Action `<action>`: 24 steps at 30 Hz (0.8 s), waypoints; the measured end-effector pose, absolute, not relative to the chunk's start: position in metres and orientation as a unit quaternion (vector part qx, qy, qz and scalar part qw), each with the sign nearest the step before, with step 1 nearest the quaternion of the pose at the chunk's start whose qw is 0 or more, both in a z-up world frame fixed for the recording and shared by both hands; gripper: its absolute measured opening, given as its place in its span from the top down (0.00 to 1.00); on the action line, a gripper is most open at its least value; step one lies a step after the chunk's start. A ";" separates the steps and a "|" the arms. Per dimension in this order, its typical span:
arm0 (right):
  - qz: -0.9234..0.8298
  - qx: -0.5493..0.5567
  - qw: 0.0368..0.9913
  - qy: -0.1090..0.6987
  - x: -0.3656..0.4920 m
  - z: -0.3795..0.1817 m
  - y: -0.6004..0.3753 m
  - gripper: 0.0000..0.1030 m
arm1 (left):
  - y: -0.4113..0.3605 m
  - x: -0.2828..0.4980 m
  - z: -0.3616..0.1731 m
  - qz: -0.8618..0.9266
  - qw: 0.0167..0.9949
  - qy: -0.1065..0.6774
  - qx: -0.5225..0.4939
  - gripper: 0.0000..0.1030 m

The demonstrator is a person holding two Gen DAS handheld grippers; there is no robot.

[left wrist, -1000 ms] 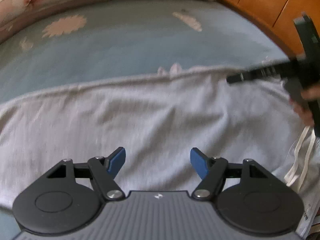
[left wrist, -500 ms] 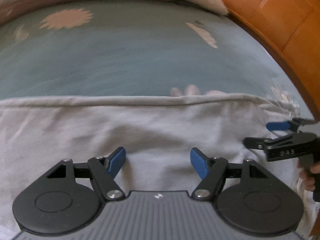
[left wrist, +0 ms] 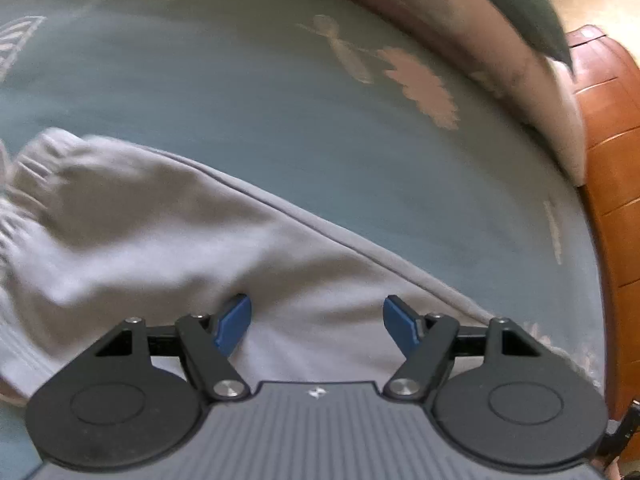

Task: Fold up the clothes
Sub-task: 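Move the left gripper over the sweatpants cuff on the bed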

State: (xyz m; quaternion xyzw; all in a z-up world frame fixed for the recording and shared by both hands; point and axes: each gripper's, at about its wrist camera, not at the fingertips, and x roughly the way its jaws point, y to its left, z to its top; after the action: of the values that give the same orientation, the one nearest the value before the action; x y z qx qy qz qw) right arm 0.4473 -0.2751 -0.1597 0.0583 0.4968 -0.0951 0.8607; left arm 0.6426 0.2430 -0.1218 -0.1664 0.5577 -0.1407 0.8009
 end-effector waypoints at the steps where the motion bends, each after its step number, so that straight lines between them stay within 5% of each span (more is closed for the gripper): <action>1: -0.095 0.058 0.860 0.498 0.448 -0.160 -0.275 0.00 | 0.248 0.647 -0.121 -0.126 0.802 0.564 -0.151 0.28; 8: -0.097 0.057 0.860 0.498 0.449 -0.160 -0.277 0.00 | 0.264 0.660 -0.113 -0.006 0.832 0.552 -0.053 0.28; 16: -0.099 0.057 0.864 0.491 0.447 -0.162 -0.276 0.00 | 0.262 0.645 -0.101 -0.004 0.866 0.490 -0.094 0.29; 24: -0.107 0.058 0.863 0.491 0.448 -0.161 -0.273 0.00 | 0.251 0.660 -0.131 -0.043 0.848 0.515 -0.121 0.27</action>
State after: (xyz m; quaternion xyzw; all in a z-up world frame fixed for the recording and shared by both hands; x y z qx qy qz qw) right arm 0.4484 -0.2734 -0.1613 0.0575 0.4910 -0.1070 0.8626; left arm 0.6595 0.2513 -0.1314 -0.1214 0.5146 -0.0426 0.8477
